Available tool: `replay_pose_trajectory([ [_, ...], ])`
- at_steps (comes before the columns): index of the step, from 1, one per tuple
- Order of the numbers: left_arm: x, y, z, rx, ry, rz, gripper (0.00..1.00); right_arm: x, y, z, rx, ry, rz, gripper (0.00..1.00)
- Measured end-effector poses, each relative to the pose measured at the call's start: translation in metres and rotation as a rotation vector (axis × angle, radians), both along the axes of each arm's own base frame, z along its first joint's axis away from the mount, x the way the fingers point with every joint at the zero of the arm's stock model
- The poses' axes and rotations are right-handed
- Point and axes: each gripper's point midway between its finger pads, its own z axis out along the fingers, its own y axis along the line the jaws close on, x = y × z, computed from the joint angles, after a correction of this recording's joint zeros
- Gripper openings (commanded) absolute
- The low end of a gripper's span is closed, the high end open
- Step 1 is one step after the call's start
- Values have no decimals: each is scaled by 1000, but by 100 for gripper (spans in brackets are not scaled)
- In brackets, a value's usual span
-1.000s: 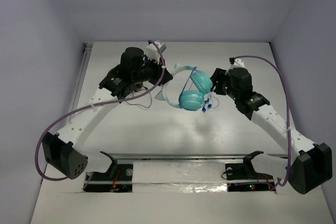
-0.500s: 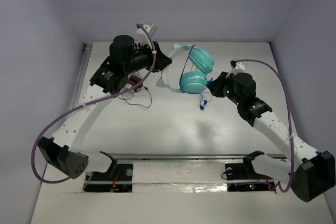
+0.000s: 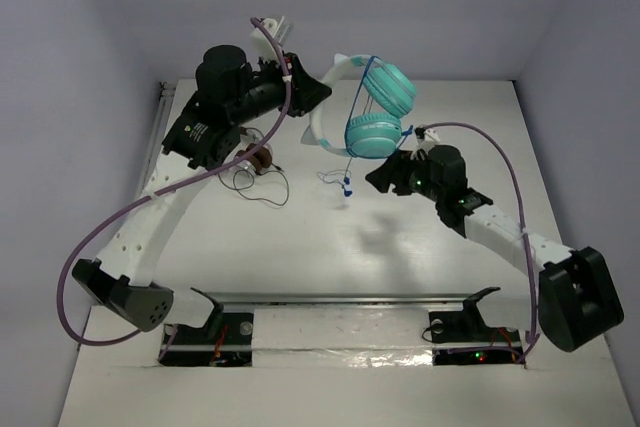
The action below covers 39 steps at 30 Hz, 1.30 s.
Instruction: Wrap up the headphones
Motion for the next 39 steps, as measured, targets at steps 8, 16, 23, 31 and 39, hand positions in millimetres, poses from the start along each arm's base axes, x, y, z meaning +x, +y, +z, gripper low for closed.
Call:
replay_pose_trajectory([
  [8,-4,0,17,-21,-20,-12,0,14,27,-8,39,-27,126,72],
  [16,-4,0,13,-13,-5,-10,0,18,44,-10,50,-27,200,65],
  [23,4,9,14,-21,3,26,0,44,43,9,21,-48,114,0],
  [31,33,41,23,-104,18,140,0,81,16,158,12,-318,-95,0],
  [39,32,43,28,-128,20,126,0,70,18,148,2,-232,-61,0],
])
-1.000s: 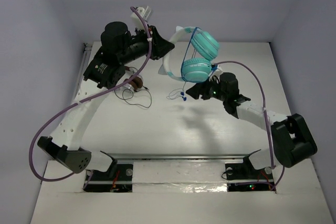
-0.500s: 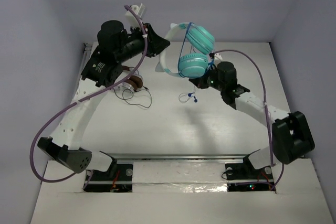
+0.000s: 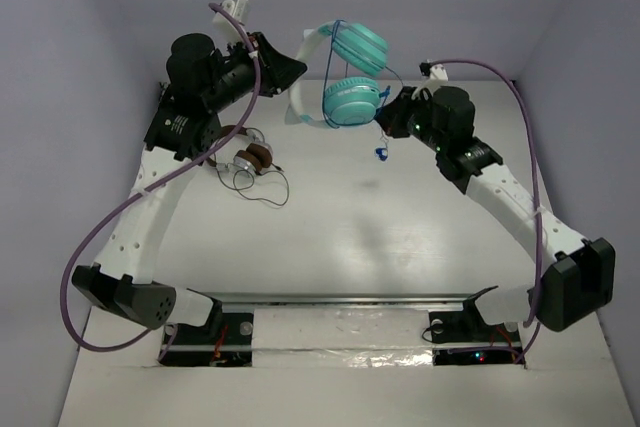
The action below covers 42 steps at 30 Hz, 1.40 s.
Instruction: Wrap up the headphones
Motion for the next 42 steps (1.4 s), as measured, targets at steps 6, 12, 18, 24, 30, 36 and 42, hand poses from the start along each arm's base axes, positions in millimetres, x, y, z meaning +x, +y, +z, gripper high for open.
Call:
replay_pose_trajectory([
  [6,8,14,7,-34,-6,19,0,-30,4,-90,-15,151,78,0],
  [12,14,12,-2,-44,34,-8,0,-71,-2,-155,-40,291,138,2],
  [18,25,18,-5,-82,41,28,0,-90,15,-140,75,195,268,38],
  [24,28,15,-23,-96,85,19,0,-83,18,-168,85,239,257,62],
  [30,27,13,-18,-106,65,0,0,-53,19,-171,69,202,191,71],
  [36,23,11,-13,-109,58,-21,0,-34,16,-198,14,224,134,75],
  [42,16,11,12,-126,4,-35,0,-26,12,-229,-37,285,94,75],
])
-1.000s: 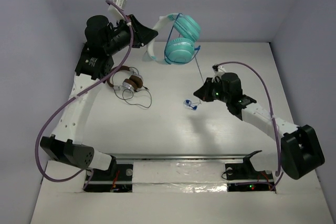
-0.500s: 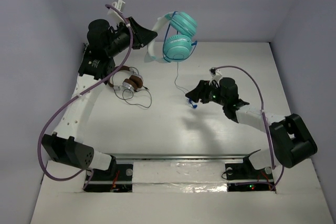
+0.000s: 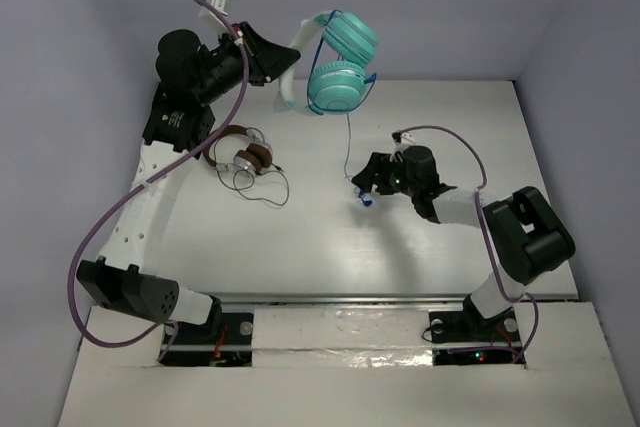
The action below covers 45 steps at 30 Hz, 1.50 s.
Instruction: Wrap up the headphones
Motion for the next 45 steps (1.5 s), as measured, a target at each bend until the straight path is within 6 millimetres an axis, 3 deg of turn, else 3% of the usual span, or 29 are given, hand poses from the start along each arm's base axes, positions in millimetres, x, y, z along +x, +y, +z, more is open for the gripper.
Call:
replay_pose_trajectory([
  [6,-2,0,4,-3,-8,-7,0,1,-3,1,8,0,-29,74],
  [9,-4,0,10,-5,-15,-7,0,-9,-8,7,35,-10,-49,72],
  [17,-8,1,24,-14,-46,-11,0,-34,-25,31,104,-50,-111,68],
  [22,-8,1,24,-14,-46,-11,0,-40,-16,48,112,-91,-87,73],
  [33,-9,1,25,-14,-44,-12,0,-29,-2,5,-10,8,-80,72],
  [41,-9,1,24,-13,-44,-11,0,4,2,-13,-43,30,-157,70],
  [44,-9,1,24,-13,-43,-12,0,14,7,-28,-48,52,-169,65],
  [45,-9,1,24,-13,-44,-12,0,15,7,-36,-54,65,-173,58],
])
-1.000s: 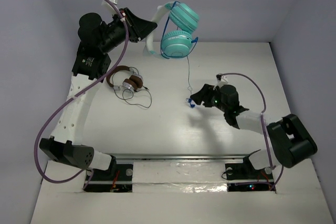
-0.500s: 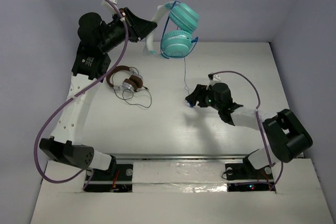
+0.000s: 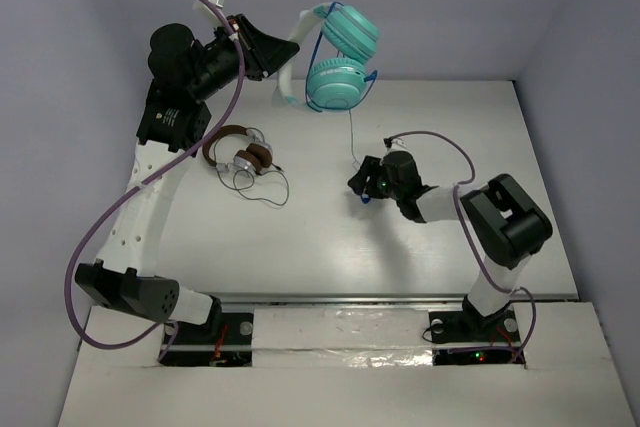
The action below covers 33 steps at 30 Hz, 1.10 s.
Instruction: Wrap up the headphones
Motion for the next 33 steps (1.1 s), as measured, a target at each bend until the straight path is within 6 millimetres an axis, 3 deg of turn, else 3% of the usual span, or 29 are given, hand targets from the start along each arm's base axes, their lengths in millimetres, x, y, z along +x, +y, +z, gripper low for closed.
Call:
replay_pose_trajectory([
  [3,0,0,0,0,0,0,0,3,2,-11,9,17,-10,18],
  [6,1,1,0,-1,1,6,0,1,5,-13,39,28,-12,0],
  [12,22,8,-8,-5,23,87,0,-21,14,-15,78,55,20,0],
  [16,56,17,-14,-2,44,191,0,-62,32,-2,73,61,97,0],
  [20,97,33,-28,20,72,329,0,-109,61,29,79,25,211,0],
  [24,133,51,-57,81,114,473,0,-143,70,57,70,-10,276,0],
  [28,158,71,-95,179,167,600,0,-157,55,84,35,-48,269,0],
  [33,174,91,-135,303,222,703,0,-167,43,128,-7,-98,276,0],
])
